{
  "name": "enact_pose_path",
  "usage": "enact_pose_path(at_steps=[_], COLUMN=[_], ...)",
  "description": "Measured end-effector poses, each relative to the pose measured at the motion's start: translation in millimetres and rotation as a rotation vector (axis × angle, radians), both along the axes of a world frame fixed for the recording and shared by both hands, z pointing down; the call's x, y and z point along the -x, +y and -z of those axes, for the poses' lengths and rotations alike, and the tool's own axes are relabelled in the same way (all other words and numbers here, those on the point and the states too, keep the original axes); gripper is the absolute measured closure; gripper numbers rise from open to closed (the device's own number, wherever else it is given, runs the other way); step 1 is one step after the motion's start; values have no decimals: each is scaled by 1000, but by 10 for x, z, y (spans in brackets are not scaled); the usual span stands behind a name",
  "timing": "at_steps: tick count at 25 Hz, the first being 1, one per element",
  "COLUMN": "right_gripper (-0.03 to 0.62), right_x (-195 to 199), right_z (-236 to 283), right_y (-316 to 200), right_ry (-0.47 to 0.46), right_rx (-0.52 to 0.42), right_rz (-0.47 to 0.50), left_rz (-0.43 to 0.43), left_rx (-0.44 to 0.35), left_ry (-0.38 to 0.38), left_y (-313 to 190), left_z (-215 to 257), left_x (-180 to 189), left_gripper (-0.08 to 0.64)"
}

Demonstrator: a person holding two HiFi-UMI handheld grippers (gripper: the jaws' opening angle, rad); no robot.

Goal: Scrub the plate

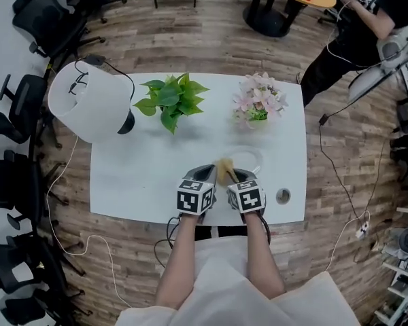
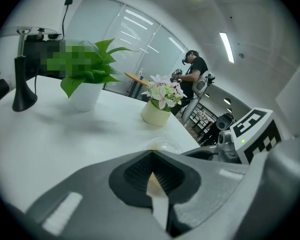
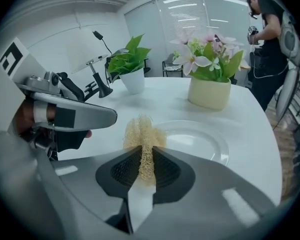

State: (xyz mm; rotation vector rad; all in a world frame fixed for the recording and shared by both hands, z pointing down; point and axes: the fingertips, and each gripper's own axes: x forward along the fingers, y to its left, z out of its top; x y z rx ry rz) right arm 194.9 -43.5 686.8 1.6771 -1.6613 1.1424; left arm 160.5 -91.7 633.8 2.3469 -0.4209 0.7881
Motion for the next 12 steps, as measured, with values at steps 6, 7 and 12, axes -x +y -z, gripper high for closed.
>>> enact_pose_path(at_steps=[6, 7, 12], right_gripper=[508, 508, 508], right_x=[-36, -65, -125], right_z=[-6, -1, -10], right_y=[7, -9, 51], right_ry=[-15, -16, -29], right_rx=[-28, -32, -25], right_rz=[17, 25, 112], left_rz=[8, 22, 98], left_rx=[-22, -23, -12], left_ry=[-26, -29, -62], left_y=[93, 93, 221], left_z=[-55, -66, -143], left_x=[111, 104, 76], left_gripper=[560, 558, 560])
